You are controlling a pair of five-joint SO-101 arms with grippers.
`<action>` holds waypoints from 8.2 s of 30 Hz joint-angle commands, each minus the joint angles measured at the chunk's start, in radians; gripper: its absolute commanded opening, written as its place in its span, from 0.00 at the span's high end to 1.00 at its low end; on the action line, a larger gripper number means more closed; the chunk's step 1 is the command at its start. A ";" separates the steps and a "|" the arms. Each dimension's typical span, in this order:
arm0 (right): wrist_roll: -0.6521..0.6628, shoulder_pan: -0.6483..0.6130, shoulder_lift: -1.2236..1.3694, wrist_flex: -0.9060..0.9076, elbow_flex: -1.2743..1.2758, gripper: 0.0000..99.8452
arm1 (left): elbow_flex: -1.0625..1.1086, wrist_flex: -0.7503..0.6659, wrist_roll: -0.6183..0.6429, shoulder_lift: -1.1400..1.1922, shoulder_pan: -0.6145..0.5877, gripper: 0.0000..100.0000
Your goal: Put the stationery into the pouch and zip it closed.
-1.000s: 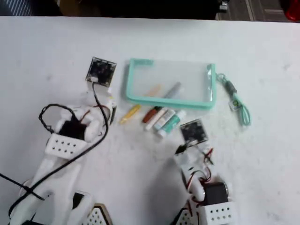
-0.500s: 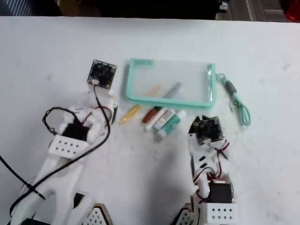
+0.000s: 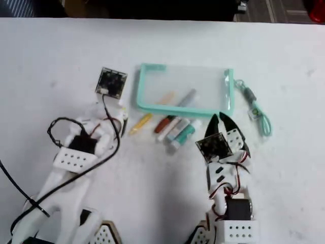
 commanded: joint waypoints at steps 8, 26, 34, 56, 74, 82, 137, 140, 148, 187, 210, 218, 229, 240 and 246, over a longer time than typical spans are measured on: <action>0.011 -0.062 -0.005 0.240 -0.290 0.97 | -0.009 -0.034 0.008 -0.008 0.012 0.98; 0.005 -0.110 0.719 0.374 -0.706 0.97 | -0.008 -0.034 0.006 -0.008 0.012 0.98; 0.002 -0.008 1.087 0.380 -0.968 0.97 | -0.008 -0.034 0.006 -0.008 0.015 0.98; -0.060 0.171 1.641 0.527 -1.568 0.97 | -0.012 -0.034 0.005 -0.008 0.015 0.98; -0.057 0.266 2.109 0.608 -2.079 0.83 | -0.011 -0.034 0.005 -0.008 0.012 0.98; -0.052 0.302 2.480 0.638 -2.361 0.78 | -0.012 -0.034 0.005 -0.008 0.012 0.98; -0.060 0.205 2.870 1.159 -3.196 0.98 | -0.008 -0.069 0.005 -0.004 0.012 0.98; -0.060 0.200 2.870 1.207 -3.280 0.98 | -0.008 -0.069 0.005 -0.004 0.012 0.98; -0.060 0.200 2.819 1.211 -3.310 0.98 | -0.008 -0.069 -0.048 -0.007 0.012 0.98; -0.173 -0.027 2.359 1.219 -3.308 0.98 | -0.020 -0.066 -0.049 -0.008 0.013 0.88; -0.173 -0.245 1.959 1.219 -3.119 0.98 | -0.221 0.304 0.029 -0.159 -0.073 0.75; -0.173 -0.318 1.616 1.214 -2.702 0.98 | -0.058 0.325 0.034 -0.587 -0.073 0.75; -0.173 -0.320 1.417 1.213 -2.383 0.98 | -0.064 0.539 0.029 -0.960 0.308 0.75; -0.173 -0.314 1.391 1.213 -2.375 0.98 | -0.107 0.575 -0.006 -0.955 0.266 0.75; -0.173 -0.312 1.383 1.213 -2.374 0.98 | -0.184 0.684 -0.008 -1.107 0.101 0.75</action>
